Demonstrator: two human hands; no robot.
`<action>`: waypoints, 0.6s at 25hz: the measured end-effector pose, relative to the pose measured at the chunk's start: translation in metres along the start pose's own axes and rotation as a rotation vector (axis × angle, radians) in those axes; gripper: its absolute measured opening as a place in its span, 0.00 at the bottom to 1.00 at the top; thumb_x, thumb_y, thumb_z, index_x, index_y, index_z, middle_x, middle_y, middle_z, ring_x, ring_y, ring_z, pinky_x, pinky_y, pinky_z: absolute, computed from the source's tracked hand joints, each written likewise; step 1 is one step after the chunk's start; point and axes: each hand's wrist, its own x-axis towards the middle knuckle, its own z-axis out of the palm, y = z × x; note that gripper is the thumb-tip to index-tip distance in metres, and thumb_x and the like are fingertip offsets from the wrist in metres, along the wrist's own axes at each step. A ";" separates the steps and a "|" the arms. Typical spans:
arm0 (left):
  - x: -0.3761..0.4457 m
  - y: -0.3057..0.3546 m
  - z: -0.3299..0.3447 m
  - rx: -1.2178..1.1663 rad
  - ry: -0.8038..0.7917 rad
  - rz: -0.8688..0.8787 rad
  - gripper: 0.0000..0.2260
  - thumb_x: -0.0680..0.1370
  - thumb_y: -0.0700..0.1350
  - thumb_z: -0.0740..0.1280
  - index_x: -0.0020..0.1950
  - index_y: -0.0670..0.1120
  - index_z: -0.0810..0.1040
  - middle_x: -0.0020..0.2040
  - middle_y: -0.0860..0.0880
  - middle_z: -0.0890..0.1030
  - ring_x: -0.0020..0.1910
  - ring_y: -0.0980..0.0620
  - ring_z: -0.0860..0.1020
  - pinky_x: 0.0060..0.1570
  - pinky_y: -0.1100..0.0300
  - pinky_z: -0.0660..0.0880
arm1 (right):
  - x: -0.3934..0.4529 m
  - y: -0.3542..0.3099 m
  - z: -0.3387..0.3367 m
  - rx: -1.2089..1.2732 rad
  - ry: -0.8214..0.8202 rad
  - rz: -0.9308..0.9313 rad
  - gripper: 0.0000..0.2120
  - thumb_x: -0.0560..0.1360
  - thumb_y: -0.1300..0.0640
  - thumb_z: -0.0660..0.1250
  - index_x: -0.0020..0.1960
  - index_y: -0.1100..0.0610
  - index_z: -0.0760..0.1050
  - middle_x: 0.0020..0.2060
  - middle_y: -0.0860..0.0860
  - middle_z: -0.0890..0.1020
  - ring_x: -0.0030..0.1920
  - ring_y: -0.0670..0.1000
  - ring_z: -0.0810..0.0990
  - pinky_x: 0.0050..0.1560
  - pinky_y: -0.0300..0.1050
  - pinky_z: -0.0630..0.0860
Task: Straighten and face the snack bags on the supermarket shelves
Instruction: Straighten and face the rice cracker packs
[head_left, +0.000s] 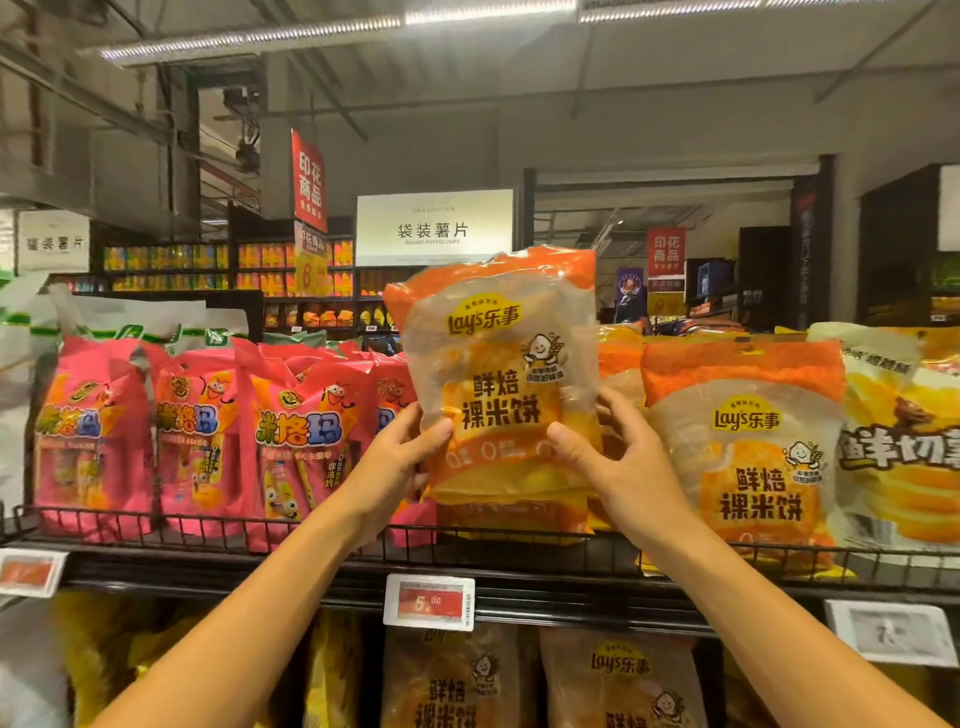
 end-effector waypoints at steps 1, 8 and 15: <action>0.001 -0.001 0.000 -0.032 0.002 -0.017 0.23 0.77 0.51 0.67 0.71 0.48 0.70 0.57 0.50 0.84 0.52 0.52 0.84 0.43 0.56 0.82 | -0.002 -0.005 0.001 0.025 -0.045 -0.011 0.28 0.72 0.39 0.73 0.70 0.43 0.72 0.61 0.40 0.81 0.62 0.41 0.78 0.58 0.44 0.80; -0.002 -0.012 0.006 -0.367 0.017 -0.087 0.14 0.77 0.48 0.59 0.56 0.48 0.82 0.50 0.45 0.84 0.45 0.47 0.83 0.39 0.54 0.80 | -0.016 -0.030 0.009 0.148 -0.321 -0.088 0.21 0.77 0.46 0.65 0.69 0.35 0.70 0.65 0.35 0.77 0.67 0.40 0.75 0.63 0.40 0.76; 0.002 -0.018 0.017 -0.439 0.023 -0.126 0.16 0.82 0.45 0.55 0.63 0.44 0.79 0.56 0.41 0.84 0.52 0.44 0.84 0.44 0.50 0.82 | -0.022 -0.035 0.008 0.200 -0.373 -0.063 0.20 0.76 0.46 0.66 0.67 0.36 0.70 0.62 0.34 0.79 0.63 0.38 0.78 0.53 0.33 0.78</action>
